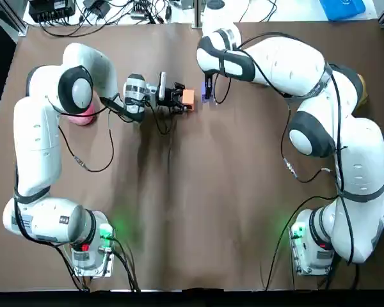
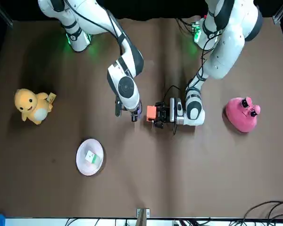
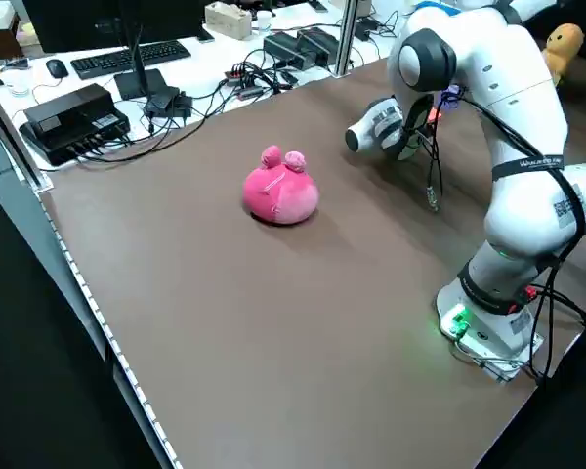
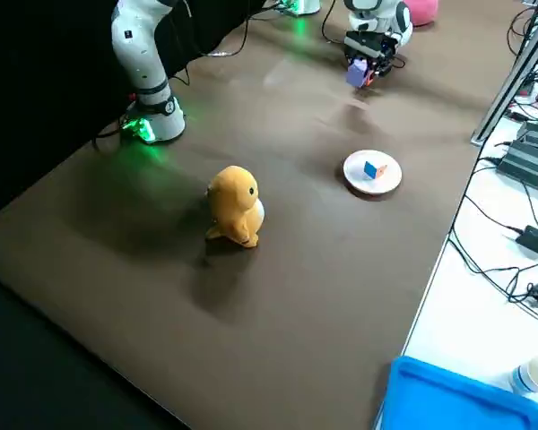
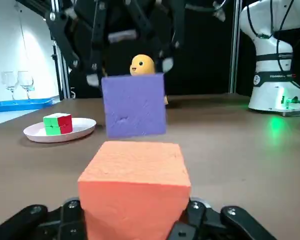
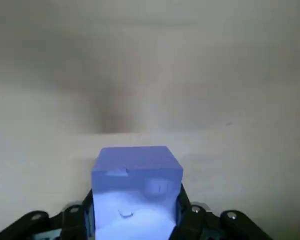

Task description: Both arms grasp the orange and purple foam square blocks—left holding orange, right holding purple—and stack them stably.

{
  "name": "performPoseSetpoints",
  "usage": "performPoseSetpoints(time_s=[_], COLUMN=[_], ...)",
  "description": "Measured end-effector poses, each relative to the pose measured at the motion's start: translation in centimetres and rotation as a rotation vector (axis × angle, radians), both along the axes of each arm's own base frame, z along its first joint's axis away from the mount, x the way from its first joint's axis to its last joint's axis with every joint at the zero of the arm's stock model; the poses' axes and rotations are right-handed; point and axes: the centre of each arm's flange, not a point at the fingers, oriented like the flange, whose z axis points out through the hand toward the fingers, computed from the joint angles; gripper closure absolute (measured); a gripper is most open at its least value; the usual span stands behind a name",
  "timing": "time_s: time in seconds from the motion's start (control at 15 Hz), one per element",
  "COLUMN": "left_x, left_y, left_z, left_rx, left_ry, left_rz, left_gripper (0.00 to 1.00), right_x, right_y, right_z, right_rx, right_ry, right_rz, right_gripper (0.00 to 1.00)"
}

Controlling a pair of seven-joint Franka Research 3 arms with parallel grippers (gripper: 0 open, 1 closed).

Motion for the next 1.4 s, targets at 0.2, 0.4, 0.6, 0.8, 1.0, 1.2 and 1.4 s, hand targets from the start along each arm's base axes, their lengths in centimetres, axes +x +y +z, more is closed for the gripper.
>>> performPoseSetpoints(time_s=[0.2,0.4,0.6,0.8,1.0,1.2,1.4], left_x=[0.1,-0.2,-1.0,-1.5,-1.1,-1.1,-1.1], left_y=[-0.6,-0.9,-2.3,-3.1,-3.2,-3.2,-3.3], left_z=[-1.2,-2.2,-2.8,-3.2,-3.6,-3.6,-3.6], left_rx=[0.002,-0.005,-0.007,-0.001,-0.002,-0.003,-0.003], left_ry=[-0.001,0.018,0.029,0.031,0.026,0.026,0.026], left_rz=[0.004,0.017,0.007,-0.006,-0.002,-0.002,-0.002], left_gripper=[0.41,0.41,0.41,0.41,0.41,0.41,0.41], right_x=[0.1,0.3,0.2,0.0,-0.6,-1.3,-1.5], right_y=[0.3,0.6,0.8,1.3,2.3,3.1,3.9], right_z=[1.1,2.0,2.2,2.4,2.5,1.5,0.3], right_rx=[0.008,0.013,0.018,0.027,0.041,0.032,0.043], right_ry=[0.005,0.001,0.002,0.004,-0.006,0.001,-0.020], right_rz=[-0.001,-0.012,-0.017,-0.029,-0.030,-0.021,-0.017], right_gripper=[0.40,0.40,0.40,0.40,0.40,0.40,0.40])
